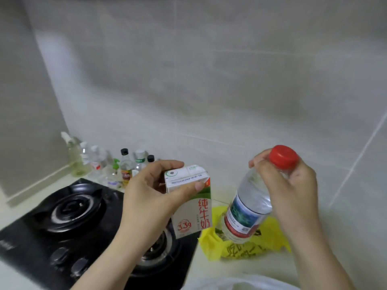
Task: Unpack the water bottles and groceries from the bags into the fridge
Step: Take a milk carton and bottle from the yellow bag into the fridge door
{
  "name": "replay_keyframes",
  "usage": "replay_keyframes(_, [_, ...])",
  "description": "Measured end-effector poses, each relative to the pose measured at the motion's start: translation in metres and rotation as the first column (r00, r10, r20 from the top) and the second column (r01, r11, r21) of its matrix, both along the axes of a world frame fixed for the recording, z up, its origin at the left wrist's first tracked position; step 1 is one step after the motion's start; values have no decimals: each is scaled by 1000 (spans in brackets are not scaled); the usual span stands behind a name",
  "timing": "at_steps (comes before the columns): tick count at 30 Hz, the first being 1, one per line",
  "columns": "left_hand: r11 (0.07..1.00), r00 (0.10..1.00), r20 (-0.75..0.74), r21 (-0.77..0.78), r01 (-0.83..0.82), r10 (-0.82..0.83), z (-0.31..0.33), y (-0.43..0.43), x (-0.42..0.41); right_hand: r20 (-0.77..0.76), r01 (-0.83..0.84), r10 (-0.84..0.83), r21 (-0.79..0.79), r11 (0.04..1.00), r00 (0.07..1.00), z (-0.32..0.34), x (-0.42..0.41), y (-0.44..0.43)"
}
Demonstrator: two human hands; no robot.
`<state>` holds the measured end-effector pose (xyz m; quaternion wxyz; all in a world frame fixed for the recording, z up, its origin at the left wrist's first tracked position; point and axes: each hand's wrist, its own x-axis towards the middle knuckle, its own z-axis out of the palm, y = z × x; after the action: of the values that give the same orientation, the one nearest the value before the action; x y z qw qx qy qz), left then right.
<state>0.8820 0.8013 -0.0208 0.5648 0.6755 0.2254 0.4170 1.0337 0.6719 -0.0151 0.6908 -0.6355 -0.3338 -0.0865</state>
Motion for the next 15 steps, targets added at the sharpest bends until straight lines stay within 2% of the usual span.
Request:
replay_keyframes(7, [945, 946, -18, 52, -323, 324, 2, -10, -80, 35, -385, 386, -27, 922, 922, 1, -43, 52])
replay_keyframes(15, [763, 770, 13, 121, -635, 638, 15, -31, -198, 87, -680, 679, -21, 733, 729, 19, -149, 100])
